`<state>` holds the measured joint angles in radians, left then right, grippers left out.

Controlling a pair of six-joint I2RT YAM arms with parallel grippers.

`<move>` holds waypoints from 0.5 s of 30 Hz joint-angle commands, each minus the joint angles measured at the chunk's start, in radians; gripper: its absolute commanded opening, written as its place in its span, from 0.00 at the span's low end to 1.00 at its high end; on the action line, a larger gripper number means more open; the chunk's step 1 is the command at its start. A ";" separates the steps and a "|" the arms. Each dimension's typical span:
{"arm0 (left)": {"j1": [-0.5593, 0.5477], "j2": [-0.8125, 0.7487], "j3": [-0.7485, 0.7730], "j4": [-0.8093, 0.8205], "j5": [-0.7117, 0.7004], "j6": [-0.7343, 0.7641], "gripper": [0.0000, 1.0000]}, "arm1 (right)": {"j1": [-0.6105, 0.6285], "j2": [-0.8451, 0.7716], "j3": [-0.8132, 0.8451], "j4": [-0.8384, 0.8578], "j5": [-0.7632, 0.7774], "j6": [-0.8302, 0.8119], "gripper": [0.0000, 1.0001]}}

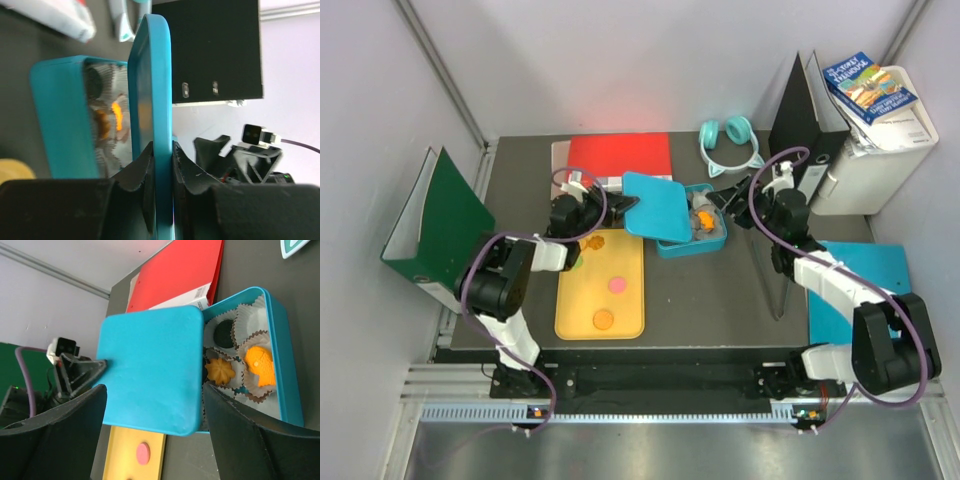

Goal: Pack the cookies

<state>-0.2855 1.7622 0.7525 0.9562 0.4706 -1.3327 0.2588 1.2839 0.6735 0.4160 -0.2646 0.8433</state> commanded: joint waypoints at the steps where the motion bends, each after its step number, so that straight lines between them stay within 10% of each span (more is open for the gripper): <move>1: -0.007 0.049 -0.042 0.180 -0.072 -0.031 0.00 | -0.006 0.020 0.000 0.096 -0.004 0.010 0.77; 15: -0.024 0.172 -0.051 0.234 -0.099 -0.059 0.01 | -0.009 0.043 -0.018 0.098 -0.001 -0.019 0.78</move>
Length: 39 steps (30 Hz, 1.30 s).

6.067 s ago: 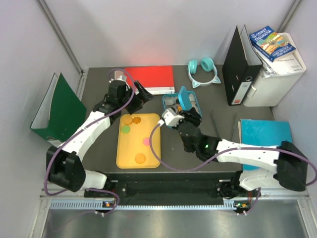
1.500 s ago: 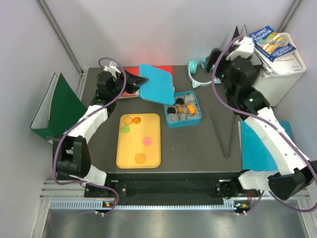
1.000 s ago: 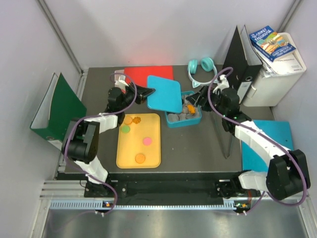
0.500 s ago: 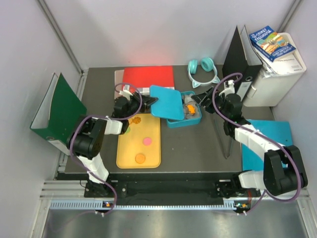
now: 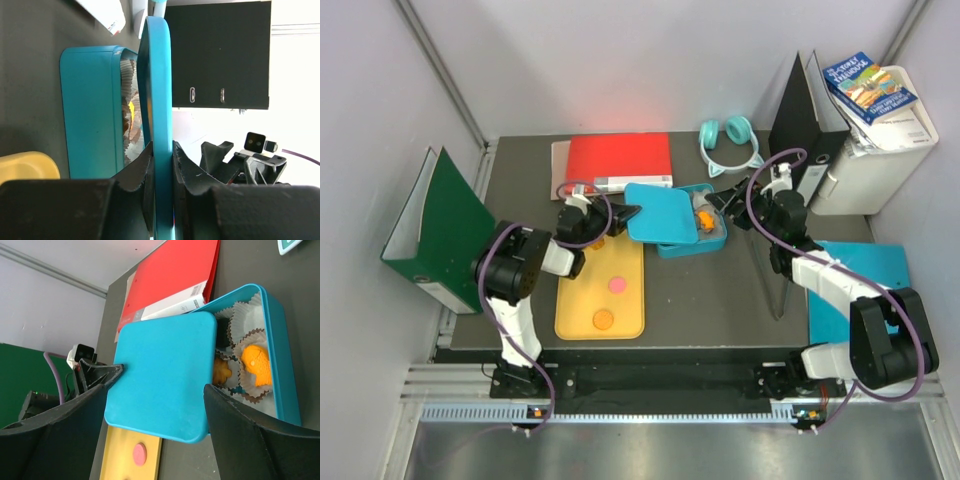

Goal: Pack the cookies

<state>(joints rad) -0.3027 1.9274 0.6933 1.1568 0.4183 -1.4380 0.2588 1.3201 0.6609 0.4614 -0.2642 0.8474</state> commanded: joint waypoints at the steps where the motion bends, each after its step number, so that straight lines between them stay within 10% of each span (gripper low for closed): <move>1: -0.012 0.004 0.014 0.008 -0.052 0.059 0.02 | -0.009 0.007 -0.006 0.051 0.000 -0.025 0.78; 22: -0.042 -0.044 0.067 -0.106 -0.156 0.324 0.00 | -0.010 0.028 0.000 0.020 0.017 -0.057 0.78; 39: -0.036 0.166 0.324 -0.181 0.048 0.193 0.00 | -0.012 0.025 0.003 -0.003 0.016 -0.070 0.78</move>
<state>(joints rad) -0.3496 2.0449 0.9558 0.9985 0.3737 -1.1854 0.2573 1.3449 0.6609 0.4381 -0.2554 0.8021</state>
